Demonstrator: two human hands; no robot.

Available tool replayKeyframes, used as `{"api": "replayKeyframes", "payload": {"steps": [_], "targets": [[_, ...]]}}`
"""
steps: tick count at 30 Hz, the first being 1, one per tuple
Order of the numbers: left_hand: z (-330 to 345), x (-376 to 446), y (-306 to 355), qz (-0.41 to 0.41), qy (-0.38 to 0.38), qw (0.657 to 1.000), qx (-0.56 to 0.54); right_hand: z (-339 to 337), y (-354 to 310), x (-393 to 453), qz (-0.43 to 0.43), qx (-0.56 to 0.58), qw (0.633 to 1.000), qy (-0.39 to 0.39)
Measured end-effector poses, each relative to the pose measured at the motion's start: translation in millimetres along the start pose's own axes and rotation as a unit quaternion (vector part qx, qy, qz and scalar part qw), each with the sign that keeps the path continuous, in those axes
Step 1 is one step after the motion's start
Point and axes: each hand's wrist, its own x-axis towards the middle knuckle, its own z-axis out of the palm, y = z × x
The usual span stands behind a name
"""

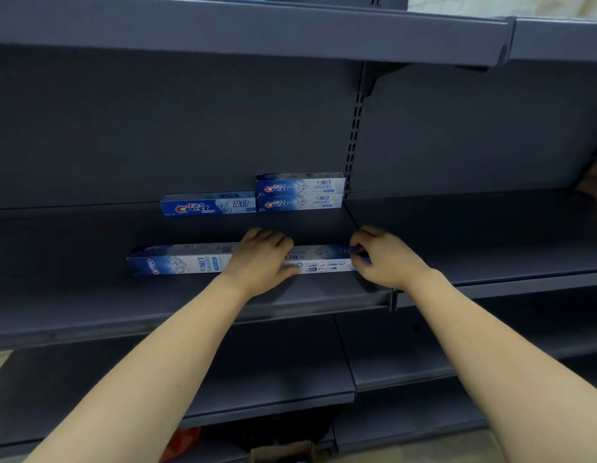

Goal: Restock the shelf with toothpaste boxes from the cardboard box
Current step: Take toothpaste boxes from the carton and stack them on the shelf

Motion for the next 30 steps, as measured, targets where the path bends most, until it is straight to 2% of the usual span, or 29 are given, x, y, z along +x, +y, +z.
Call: {"api": "replayKeyframes", "payload": {"steps": [6,13,19,24,28,30], "targets": [[-6.5,5.2,-6.5,-0.045,-0.041,0.998,0.012,-11.3,5.1,3.8,0.041,0.017,0.998,-0.055],[-10.3,2.0,-2.6,-0.042,-0.098,0.994,-0.020,-7.1,-3.5,1.3,0.018,-0.019,0.994,-0.107],[-5.0,-1.5,-10.2,-0.044,-0.084,0.995,-0.003,-0.5,-3.4,5.3,0.011,-0.066,0.993,-0.099],[-6.1,-0.2,-5.8,-0.027,-0.055,0.998,0.000,4.6,-5.2,13.1,0.004,-0.130,0.991,-0.023],[-15.0,-2.7,3.7,-0.009,-0.070,0.991,-0.113,6.0,-15.6,20.9,0.040,-0.160,0.986,-0.004],[-15.7,-2.7,7.8,0.017,-0.080,0.982,-0.171,6.8,-24.5,25.8,0.072,-0.140,0.987,-0.003]]}}
